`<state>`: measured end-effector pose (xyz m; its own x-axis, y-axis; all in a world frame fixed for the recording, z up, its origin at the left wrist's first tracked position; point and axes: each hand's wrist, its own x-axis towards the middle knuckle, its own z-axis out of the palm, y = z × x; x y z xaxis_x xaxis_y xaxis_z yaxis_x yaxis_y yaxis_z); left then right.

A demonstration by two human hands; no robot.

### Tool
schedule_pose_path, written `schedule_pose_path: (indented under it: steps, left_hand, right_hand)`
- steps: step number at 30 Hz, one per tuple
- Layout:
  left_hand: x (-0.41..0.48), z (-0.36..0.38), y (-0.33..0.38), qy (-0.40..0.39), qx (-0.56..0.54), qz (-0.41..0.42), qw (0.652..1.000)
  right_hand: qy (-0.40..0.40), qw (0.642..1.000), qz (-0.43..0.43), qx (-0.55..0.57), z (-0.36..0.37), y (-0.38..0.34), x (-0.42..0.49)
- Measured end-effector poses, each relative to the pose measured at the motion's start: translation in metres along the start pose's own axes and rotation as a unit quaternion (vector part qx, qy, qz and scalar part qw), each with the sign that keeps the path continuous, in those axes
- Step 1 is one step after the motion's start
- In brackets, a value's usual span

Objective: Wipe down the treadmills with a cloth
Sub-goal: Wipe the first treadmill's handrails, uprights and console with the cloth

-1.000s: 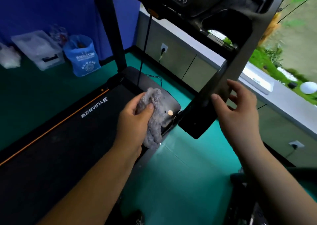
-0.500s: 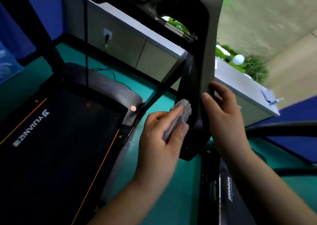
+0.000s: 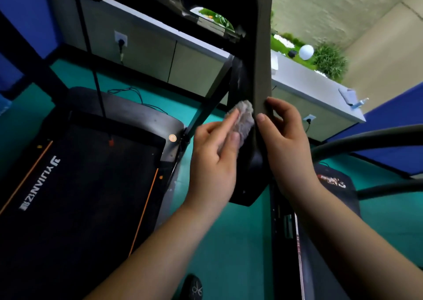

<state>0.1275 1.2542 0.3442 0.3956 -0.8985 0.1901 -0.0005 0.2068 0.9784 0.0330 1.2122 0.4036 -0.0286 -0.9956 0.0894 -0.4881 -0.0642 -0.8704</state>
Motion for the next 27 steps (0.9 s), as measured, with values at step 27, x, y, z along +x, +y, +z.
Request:
schedule_pose_path:
  steps: [27]
  left_hand:
    - [0.131, 0.04, -0.054, -0.038, -0.05, -0.096, 0.993]
  right_hand:
    - [0.034, 0.998, 0.003, -0.061, 0.012, -0.013, 0.04]
